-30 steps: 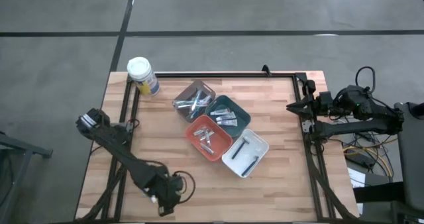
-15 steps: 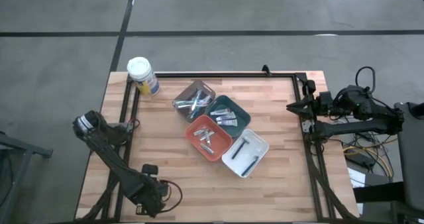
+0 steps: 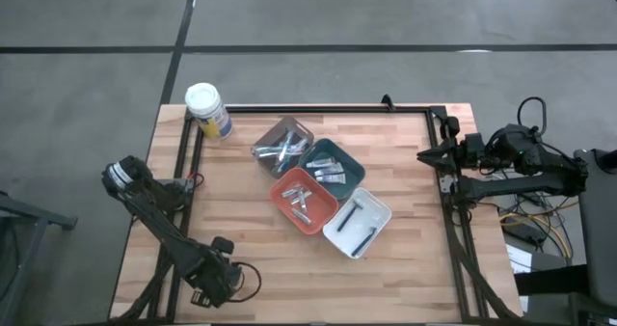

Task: Pick & Place Travel size toiletries
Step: Put the white toothpaste into the blue bin

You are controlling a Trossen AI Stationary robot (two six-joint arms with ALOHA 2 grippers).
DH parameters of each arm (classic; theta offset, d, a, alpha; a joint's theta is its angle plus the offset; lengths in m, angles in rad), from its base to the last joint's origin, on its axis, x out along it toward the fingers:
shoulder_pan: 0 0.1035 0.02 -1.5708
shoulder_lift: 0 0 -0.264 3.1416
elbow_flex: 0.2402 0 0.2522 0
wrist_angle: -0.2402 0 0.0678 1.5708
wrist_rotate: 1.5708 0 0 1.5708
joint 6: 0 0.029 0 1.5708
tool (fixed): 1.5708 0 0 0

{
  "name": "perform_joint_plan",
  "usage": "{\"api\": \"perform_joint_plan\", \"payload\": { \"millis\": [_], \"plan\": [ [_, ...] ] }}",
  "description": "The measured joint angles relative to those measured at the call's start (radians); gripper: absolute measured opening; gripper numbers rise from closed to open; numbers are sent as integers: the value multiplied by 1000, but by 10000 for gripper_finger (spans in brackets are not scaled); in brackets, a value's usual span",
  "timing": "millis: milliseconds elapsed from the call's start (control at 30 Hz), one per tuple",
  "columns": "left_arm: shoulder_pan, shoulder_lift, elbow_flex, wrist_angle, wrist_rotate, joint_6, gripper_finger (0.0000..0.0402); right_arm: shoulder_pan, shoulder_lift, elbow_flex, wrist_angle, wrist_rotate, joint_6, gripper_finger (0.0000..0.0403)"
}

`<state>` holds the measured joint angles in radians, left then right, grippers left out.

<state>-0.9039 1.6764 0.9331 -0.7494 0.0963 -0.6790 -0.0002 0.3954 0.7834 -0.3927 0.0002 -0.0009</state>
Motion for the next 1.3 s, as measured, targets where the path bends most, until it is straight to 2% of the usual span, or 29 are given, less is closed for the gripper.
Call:
{"api": "perform_joint_plan", "payload": {
  "millis": [167, 367, 500, 800, 967, 1300],
  "plan": [
    [3, 2, -5, 22, -8, 128, 127, 0, 0, 0, 0, 0, 0, 34],
    [29, 3, -6, 72, -5, 269, 54, 0, 0, 0, 0, 0, 0, 34],
    [95, 3, -6, 78, 1, 315, 11, 0, 0, 0, 0, 0, 0, 34],
    [284, 2, 44, 78, -9, 502, 5, 0, 0, 0, 0, 0, 0, 34],
    [353, 6, 116, 88, -43, 642, 4, 0, 0, 0, 0, 0, 0, 34],
    [462, 5, 273, 124, -43, 915, 5, 0, 0, 0, 0, 0, 0, 34]
  ]
}}
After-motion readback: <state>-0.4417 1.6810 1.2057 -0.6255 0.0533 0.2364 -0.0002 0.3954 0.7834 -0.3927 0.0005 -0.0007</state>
